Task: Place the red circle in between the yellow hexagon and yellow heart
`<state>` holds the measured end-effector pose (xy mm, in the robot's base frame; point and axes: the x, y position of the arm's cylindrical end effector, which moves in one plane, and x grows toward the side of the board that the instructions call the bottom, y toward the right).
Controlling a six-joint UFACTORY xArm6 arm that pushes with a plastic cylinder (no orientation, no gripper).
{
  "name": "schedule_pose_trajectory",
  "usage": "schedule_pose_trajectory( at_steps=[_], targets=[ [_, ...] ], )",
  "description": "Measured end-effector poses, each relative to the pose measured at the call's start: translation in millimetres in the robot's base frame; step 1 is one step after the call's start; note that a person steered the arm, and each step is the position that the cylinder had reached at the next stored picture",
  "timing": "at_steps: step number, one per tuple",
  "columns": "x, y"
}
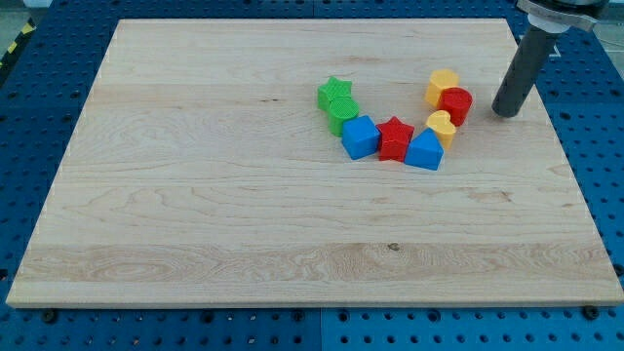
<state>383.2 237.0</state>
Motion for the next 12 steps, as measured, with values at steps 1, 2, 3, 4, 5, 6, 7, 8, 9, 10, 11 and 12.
schedule_pose_trajectory(
  at_steps=[1, 2, 3, 4, 5, 6, 7, 8, 9, 10, 11, 12],
  targets=[
    [-0.7, -9.5],
    [0.7, -29.7],
    [0.7, -32.4],
    [-7.6, -32.4],
    [-23.4, -34.0],
    [-23.4, -38.4],
    [-23.4, -38.4],
    [-19.4, -43.6],
    [-18.0, -45.5],
    [-17.2, -45.5],
    [-6.5, -47.1],
    [-6.5, -47.1]
  ],
)
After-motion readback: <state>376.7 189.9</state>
